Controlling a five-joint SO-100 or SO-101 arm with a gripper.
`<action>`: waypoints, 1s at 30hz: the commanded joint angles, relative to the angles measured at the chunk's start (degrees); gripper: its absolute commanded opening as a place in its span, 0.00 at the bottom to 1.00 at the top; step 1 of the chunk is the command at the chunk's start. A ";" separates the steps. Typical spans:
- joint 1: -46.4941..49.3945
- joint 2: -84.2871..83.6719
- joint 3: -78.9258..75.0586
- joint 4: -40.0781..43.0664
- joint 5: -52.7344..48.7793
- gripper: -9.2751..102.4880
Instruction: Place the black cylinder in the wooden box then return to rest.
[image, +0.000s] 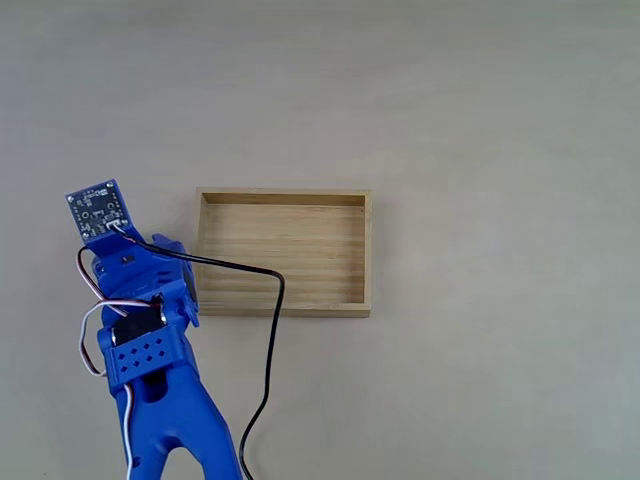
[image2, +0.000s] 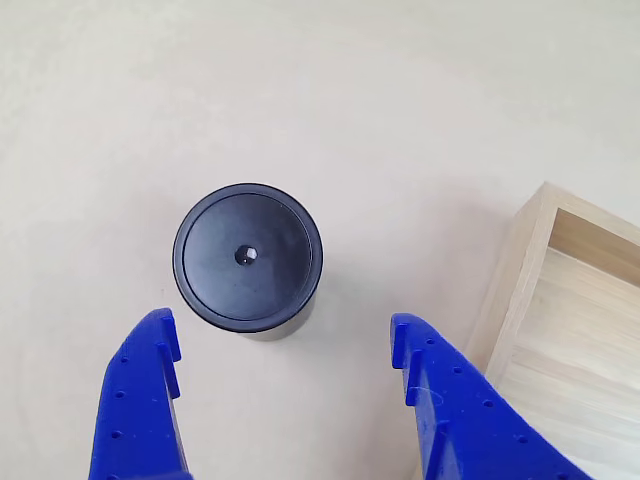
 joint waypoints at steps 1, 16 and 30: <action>-1.58 -0.53 -7.29 -2.11 0.09 0.37; -2.11 2.72 -11.34 -2.11 -0.18 0.37; -0.88 2.81 -11.69 -2.11 0.88 0.37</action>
